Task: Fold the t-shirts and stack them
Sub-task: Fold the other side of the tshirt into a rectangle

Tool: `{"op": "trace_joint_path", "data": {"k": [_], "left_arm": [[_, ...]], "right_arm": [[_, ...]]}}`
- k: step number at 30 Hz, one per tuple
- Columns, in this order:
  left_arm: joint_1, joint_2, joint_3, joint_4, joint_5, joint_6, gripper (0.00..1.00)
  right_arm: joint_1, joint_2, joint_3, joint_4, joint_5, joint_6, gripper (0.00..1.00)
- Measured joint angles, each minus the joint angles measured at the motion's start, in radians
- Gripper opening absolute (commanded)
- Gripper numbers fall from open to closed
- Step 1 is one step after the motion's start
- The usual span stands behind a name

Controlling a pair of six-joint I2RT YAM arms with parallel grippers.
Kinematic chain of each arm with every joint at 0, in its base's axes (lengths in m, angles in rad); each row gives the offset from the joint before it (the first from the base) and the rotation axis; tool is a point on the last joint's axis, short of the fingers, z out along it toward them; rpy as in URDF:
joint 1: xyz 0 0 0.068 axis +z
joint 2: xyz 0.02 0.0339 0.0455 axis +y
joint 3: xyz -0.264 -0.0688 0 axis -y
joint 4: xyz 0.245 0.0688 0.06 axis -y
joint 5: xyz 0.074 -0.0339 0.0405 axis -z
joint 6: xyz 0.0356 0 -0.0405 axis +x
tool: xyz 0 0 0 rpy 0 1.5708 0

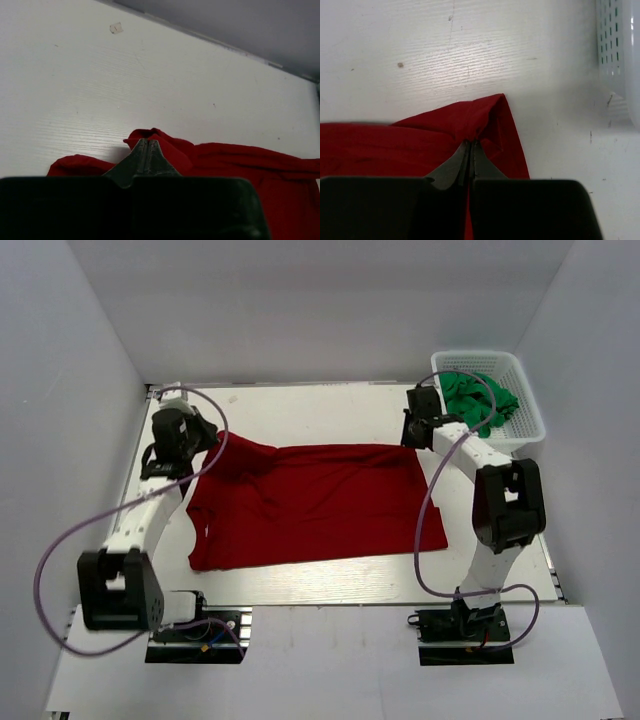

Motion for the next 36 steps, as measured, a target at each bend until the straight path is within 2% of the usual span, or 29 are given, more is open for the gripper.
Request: {"op": "trace_joint_path", "data": {"k": [6, 9, 15, 22, 29, 31, 32, 33, 34, 36], "left_arm": [[0.0, -0.287, -0.125, -0.025, -0.079, -0.05, 0.0], [0.0, -0.378, -0.208, -0.042, -0.1, -0.095, 0.0], [0.0, -0.489, -0.343, -0.194, -0.171, -0.225, 0.0], [0.0, -0.694, -0.441, -0.404, -0.226, -0.391, 0.0], [0.0, -0.711, -0.494, -0.561, -0.283, -0.502, 0.0], [0.0, -0.683, -0.497, -0.581, -0.286, -0.519, 0.0], [0.0, -0.661, -0.497, -0.588, -0.285, -0.527, 0.04], [0.0, -0.639, -0.497, -0.599, -0.284, -0.536, 0.21], [0.0, -0.612, -0.496, -0.616, -0.28, -0.544, 0.26], [0.0, -0.562, -0.495, -0.666, -0.267, -0.57, 0.34]], "right_arm": [[0.0, -0.137, -0.121, 0.011, -0.006, 0.005, 0.0], [-0.002, -0.191, -0.159, 0.022, -0.006, 0.01, 0.0], [-0.004, -0.246, -0.243, 0.021, -0.008, 0.037, 0.0], [-0.005, -0.315, -0.352, 0.003, -0.022, 0.077, 0.0], [-0.005, -0.399, -0.524, -0.009, -0.07, 0.136, 0.0], [-0.005, -0.402, -0.552, -0.013, -0.074, 0.15, 0.09], [-0.005, -0.402, -0.562, -0.015, -0.076, 0.157, 0.23], [-0.005, -0.402, -0.568, -0.016, -0.077, 0.166, 0.3], [-0.005, -0.402, -0.573, -0.023, -0.075, 0.167, 0.3], [-0.005, -0.408, -0.58, -0.042, -0.069, 0.171, 0.44]]}}
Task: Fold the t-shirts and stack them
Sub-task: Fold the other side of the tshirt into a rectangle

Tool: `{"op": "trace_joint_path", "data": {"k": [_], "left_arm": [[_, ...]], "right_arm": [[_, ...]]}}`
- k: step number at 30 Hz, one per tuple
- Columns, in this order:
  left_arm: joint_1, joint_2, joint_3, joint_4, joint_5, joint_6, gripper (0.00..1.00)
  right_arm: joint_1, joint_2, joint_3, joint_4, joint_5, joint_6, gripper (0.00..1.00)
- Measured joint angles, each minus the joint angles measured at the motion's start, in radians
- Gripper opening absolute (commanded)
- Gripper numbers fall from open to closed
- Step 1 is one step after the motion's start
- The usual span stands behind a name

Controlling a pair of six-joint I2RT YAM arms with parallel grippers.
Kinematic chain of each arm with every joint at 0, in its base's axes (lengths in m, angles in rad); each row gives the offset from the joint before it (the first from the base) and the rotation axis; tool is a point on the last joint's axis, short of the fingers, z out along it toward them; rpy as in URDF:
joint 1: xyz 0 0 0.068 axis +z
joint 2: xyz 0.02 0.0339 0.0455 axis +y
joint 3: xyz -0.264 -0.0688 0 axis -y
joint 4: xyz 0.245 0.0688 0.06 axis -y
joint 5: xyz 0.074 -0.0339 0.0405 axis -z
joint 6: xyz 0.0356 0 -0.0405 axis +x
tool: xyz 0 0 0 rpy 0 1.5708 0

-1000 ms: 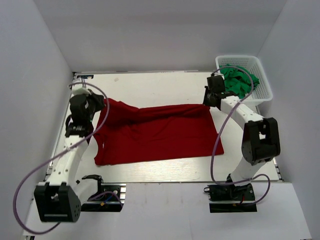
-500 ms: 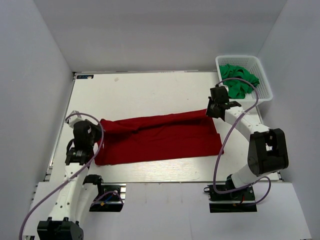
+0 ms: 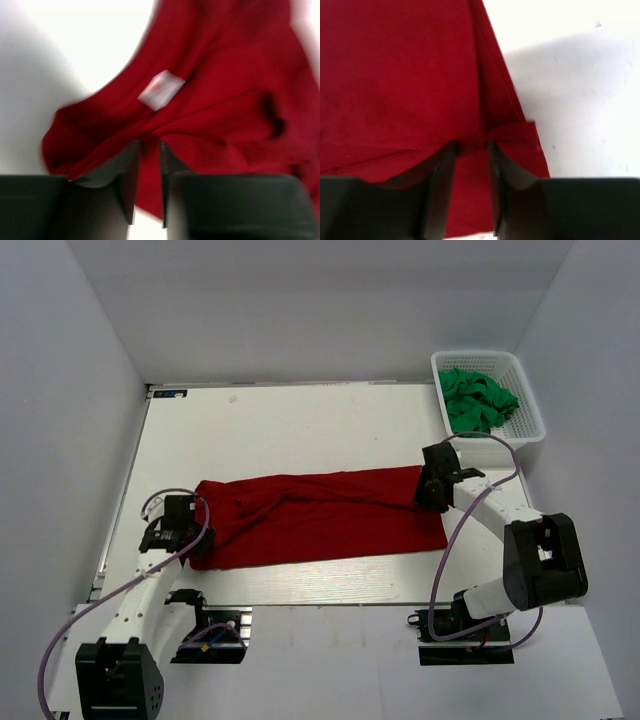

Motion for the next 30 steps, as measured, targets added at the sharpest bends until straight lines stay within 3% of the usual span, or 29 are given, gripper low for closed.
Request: {"op": "trace_joint_path", "data": {"k": [2, 3, 4, 5, 7, 11, 15, 18, 24, 29, 30], "left_arm": [[0.0, 0.043, 0.01, -0.076, 0.013, -0.032, 0.44], [0.0, 0.058, 0.014, -0.105, 0.02, -0.043, 0.64], [0.0, 0.068, 0.019, -0.134, 0.028, -0.048, 0.74], [0.001, 0.076, 0.029, -0.162, 0.036, -0.062, 0.81], [0.002, 0.092, 0.061, -0.203, 0.042, -0.079, 0.94], [0.001, 0.143, 0.18, -0.209, 0.038, -0.062, 0.99], [0.001, 0.216, 0.269, -0.071, 0.104, 0.063, 0.99], [-0.006, 0.308, 0.293, 0.058, 0.23, 0.174, 0.97], [-0.052, 0.564, 0.321, 0.196, 0.358, 0.299, 0.75], [-0.094, 0.61, 0.322, 0.254, 0.383, 0.336, 0.6], [-0.103, 0.61, 0.322, 0.267, 0.389, 0.34, 0.53]], "right_arm": [[0.0, -0.018, -0.005, -0.031, 0.014, 0.003, 0.52], [0.0, -0.034, -0.006, -0.048, 0.023, 0.002, 0.7], [0.0, -0.055, -0.006, -0.067, 0.032, 0.009, 0.86], [0.0, -0.079, -0.006, -0.085, 0.042, 0.005, 0.9], [0.0, -0.133, -0.006, -0.114, 0.057, -0.008, 0.9], [0.0, -0.204, 0.008, -0.127, 0.032, -0.053, 0.9], [0.004, -0.177, 0.041, -0.057, -0.125, -0.113, 0.9], [0.014, -0.116, 0.061, 0.008, -0.229, -0.125, 0.9], [0.023, -0.045, 0.075, 0.052, -0.323, -0.127, 0.9], [0.023, -0.045, 0.075, 0.061, -0.341, -0.124, 0.9], [0.023, -0.045, 0.075, 0.061, -0.342, -0.124, 0.9]]}}
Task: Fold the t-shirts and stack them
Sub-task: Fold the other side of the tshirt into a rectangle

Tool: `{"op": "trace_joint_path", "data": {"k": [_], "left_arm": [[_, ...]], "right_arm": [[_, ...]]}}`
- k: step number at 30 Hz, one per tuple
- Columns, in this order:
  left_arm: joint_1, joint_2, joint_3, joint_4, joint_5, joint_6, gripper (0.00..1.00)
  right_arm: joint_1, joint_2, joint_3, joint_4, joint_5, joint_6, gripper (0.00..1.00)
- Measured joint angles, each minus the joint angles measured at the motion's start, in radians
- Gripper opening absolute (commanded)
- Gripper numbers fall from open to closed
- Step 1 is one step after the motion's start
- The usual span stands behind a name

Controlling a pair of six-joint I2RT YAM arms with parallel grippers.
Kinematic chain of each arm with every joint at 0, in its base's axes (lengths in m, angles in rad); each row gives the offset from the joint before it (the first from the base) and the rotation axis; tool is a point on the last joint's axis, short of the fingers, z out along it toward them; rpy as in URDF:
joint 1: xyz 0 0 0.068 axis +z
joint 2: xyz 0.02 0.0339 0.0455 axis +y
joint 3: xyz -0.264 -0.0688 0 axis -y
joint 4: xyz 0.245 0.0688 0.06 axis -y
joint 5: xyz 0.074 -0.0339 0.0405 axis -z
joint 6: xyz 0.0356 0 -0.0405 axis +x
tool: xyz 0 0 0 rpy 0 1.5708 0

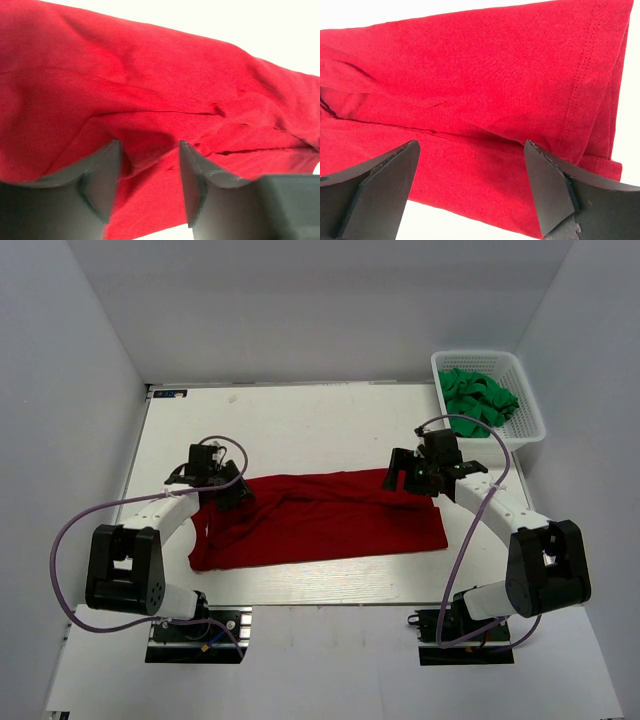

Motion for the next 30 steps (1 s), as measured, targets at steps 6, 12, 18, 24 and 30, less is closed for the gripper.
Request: {"op": "trace_joint_path", "data": {"k": [6, 12, 18, 24, 30], "left_arm": [[-0.038, 0.002, -0.008, 0.047, 0.028, 0.009, 0.0], [-0.07, 0.004, -0.008, 0.035, 0.043, 0.013, 0.0], [-0.114, -0.078, -0.01, -0.043, 0.074, 0.001, 0.0], [-0.18, -0.106, -0.104, -0.05, 0.109, -0.058, 0.07], [-0.244, -0.107, -0.12, -0.076, 0.109, -0.099, 0.3]], "right_arm": [[-0.002, 0.0, 0.0, -0.001, 0.001, 0.0, 0.9], [-0.002, -0.001, 0.0, -0.003, 0.006, -0.001, 0.9], [-0.002, -0.036, -0.011, -0.004, 0.02, -0.004, 0.9], [-0.002, -0.06, -0.045, -0.001, 0.027, -0.008, 0.9], [-0.002, -0.087, -0.079, -0.006, 0.041, -0.008, 0.9]]}}
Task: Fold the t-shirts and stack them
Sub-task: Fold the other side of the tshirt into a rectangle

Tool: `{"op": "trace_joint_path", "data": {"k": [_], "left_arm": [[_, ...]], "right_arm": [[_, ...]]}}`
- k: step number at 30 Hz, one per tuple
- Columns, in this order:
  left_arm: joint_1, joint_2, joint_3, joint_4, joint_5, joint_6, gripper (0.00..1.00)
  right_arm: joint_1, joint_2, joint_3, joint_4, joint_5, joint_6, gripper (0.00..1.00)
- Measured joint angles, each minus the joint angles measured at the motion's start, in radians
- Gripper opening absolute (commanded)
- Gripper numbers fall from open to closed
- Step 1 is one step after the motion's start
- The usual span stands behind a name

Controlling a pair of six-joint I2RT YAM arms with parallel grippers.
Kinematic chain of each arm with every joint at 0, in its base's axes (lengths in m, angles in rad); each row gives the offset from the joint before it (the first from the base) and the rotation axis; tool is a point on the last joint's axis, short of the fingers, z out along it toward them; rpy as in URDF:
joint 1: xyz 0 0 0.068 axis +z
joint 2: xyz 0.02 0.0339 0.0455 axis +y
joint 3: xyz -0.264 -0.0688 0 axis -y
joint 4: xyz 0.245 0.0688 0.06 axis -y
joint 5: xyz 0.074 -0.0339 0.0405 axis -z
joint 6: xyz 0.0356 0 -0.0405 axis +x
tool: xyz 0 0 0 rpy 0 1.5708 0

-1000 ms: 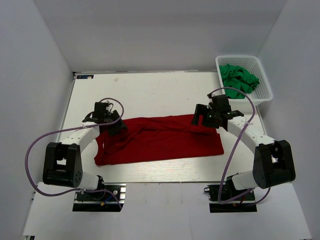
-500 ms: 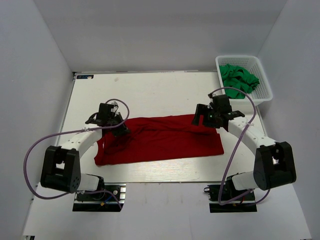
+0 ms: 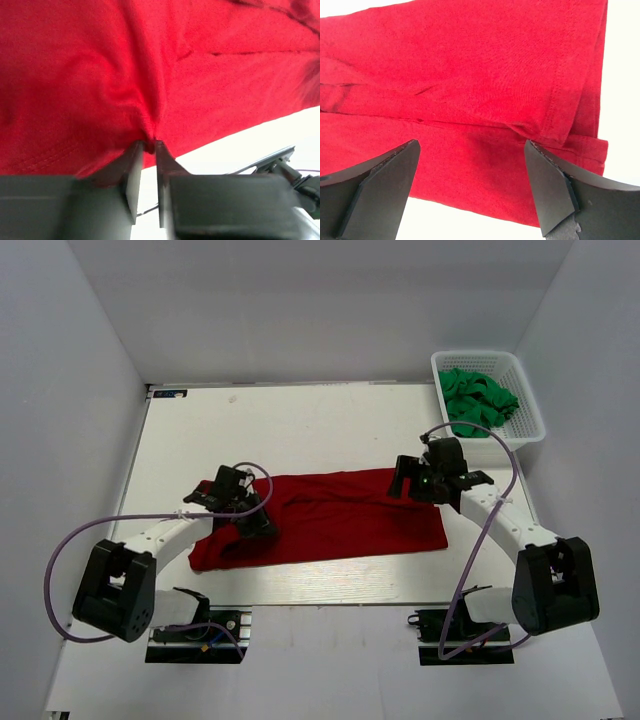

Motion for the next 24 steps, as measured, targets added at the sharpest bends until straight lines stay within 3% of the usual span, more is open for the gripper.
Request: {"op": "trace_joint_path", "data": {"k": [1, 2, 5, 6, 17, 21, 24], "left_arm": [[-0.009, -0.005, -0.001, -0.002, 0.002, -0.005, 0.41], [-0.017, -0.009, -0.003, -0.003, 0.006, -0.003, 0.61], [-0.05, -0.016, -0.006, -0.01, 0.026, -0.01, 0.85], [-0.058, -0.016, -0.006, -0.014, 0.034, -0.008, 0.96], [-0.1, -0.064, 0.167, -0.085, 0.033, 0.03, 0.99], [-0.09, -0.147, 0.184, -0.099, -0.081, -0.002, 0.99], [-0.087, -0.072, 0.211, -0.15, -0.222, -0.062, 0.99]], "right_arm": [[0.0, -0.004, 0.0, 0.0, 0.005, 0.0, 0.9], [0.0, -0.006, 0.0, 0.001, 0.008, 0.0, 0.9], [-0.001, -0.008, 0.0, 0.001, 0.011, 0.0, 0.9], [-0.001, -0.008, -0.001, 0.001, 0.011, 0.0, 0.9], [-0.001, 0.006, -0.001, 0.006, 0.007, -0.008, 0.9], [-0.001, 0.04, 0.0, 0.016, 0.003, -0.018, 0.9], [0.0, 0.094, 0.017, 0.033, 0.005, -0.027, 0.9]]}}
